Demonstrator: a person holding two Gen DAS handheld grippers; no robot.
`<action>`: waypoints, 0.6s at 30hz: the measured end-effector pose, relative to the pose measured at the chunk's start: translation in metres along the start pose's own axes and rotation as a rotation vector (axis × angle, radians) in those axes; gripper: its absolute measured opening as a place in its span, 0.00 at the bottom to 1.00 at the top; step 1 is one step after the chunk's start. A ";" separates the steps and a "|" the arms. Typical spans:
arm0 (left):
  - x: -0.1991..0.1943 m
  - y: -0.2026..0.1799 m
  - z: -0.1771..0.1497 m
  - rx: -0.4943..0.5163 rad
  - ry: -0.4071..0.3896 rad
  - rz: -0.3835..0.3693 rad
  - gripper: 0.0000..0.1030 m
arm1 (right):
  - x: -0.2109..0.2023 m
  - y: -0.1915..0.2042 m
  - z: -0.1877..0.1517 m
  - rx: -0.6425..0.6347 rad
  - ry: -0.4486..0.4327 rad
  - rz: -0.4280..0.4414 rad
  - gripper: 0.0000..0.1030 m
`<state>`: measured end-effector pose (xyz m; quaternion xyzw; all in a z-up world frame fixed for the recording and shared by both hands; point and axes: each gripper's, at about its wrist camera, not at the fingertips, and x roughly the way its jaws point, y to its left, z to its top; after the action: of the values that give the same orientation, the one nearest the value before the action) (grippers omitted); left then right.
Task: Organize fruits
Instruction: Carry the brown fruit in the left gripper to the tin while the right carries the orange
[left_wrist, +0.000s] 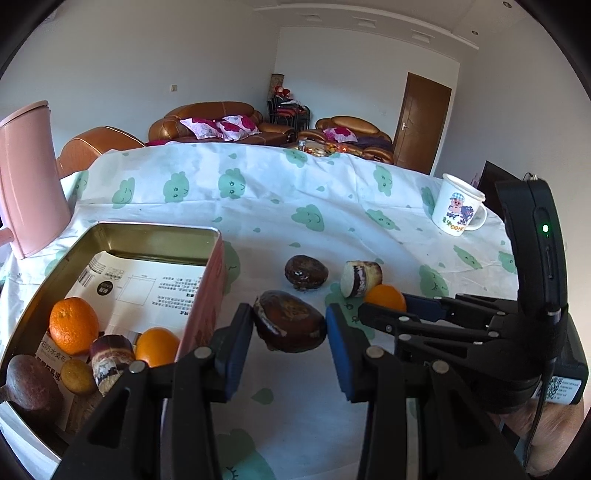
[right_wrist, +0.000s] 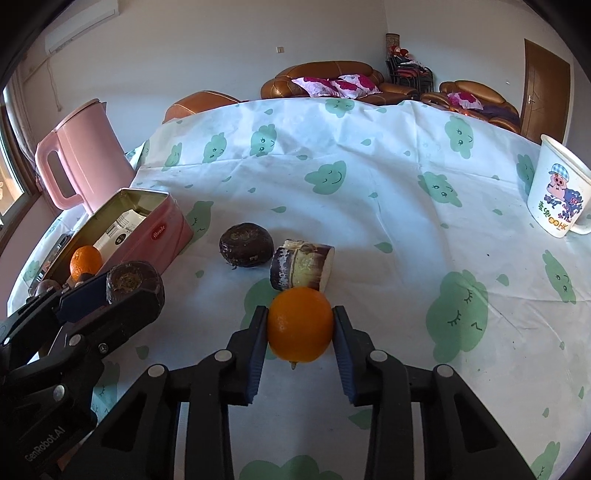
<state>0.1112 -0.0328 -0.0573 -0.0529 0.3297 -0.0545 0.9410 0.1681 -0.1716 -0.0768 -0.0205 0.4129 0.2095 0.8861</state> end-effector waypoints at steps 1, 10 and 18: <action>-0.001 0.000 0.000 -0.002 -0.003 0.001 0.41 | -0.002 0.000 0.000 0.000 -0.012 0.008 0.35; -0.010 -0.006 -0.001 0.029 -0.050 0.021 0.41 | -0.027 0.005 -0.002 -0.022 -0.139 0.050 0.34; -0.017 -0.010 -0.002 0.051 -0.094 0.043 0.41 | -0.048 0.005 -0.005 -0.040 -0.255 0.104 0.34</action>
<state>0.0955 -0.0400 -0.0473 -0.0245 0.2849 -0.0400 0.9574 0.1350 -0.1847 -0.0441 0.0103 0.2930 0.2643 0.9188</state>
